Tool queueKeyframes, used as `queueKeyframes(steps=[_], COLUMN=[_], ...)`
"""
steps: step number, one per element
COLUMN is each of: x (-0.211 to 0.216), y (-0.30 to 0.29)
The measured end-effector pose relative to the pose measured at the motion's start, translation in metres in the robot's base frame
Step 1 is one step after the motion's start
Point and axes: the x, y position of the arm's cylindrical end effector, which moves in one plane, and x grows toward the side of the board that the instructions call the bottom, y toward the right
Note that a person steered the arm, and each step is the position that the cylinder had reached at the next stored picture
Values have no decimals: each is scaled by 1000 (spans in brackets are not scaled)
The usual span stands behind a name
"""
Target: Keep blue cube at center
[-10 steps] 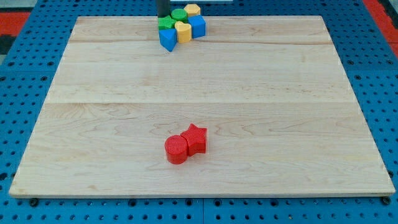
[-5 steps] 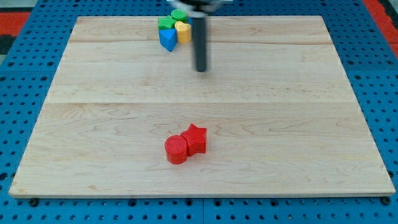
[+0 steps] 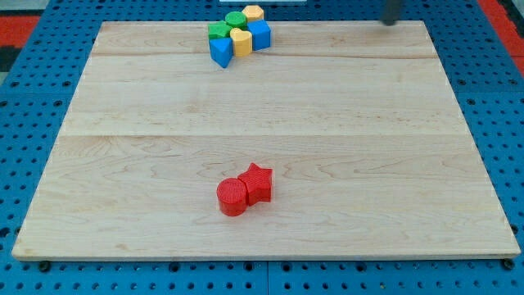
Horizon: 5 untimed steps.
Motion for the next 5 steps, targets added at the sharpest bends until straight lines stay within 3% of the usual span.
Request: queueKeyframes(steps=[1, 5], x=[2, 15], y=[-99, -159])
